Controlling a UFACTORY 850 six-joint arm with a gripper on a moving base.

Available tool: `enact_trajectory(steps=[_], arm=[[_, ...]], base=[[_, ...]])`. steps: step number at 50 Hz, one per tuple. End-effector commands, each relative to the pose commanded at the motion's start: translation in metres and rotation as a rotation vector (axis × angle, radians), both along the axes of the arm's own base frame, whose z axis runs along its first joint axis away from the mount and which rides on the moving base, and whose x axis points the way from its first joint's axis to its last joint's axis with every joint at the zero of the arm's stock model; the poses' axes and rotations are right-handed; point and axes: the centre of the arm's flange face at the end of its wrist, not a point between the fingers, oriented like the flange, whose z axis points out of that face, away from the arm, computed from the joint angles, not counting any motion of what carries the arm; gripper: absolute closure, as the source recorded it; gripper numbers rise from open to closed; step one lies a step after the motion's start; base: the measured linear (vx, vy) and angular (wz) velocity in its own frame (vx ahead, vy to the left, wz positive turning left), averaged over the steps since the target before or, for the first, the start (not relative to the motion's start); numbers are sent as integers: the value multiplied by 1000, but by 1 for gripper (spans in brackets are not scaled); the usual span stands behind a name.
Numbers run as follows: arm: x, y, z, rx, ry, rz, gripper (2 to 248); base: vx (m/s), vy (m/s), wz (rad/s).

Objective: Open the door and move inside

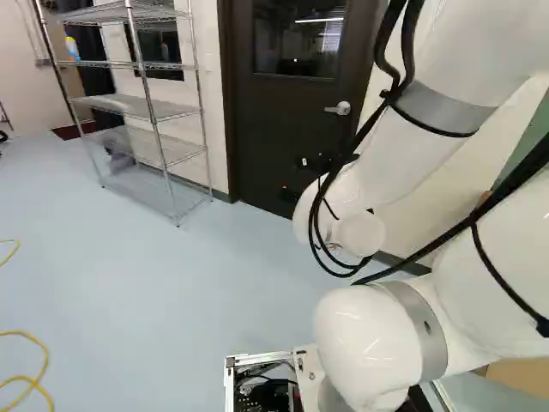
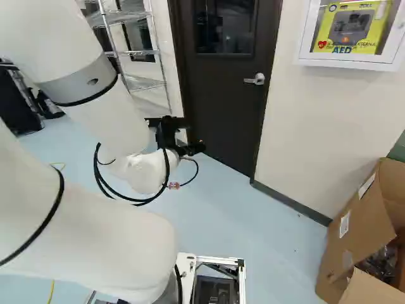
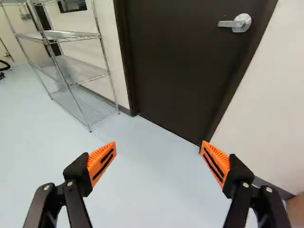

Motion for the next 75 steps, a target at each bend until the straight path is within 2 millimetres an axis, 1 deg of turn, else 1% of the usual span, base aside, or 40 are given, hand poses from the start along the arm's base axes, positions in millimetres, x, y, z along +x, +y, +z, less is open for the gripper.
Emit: enact_trajectory(steps=[15, 37, 75], arm=[[0, 0, 0, 0, 0, 0, 3], [0, 0, 0, 0, 0, 0, 3], [0, 0, 0, 0, 0, 0, 3]], base=[[167, 10, -355], [144, 74, -303], [141, 138, -41]])
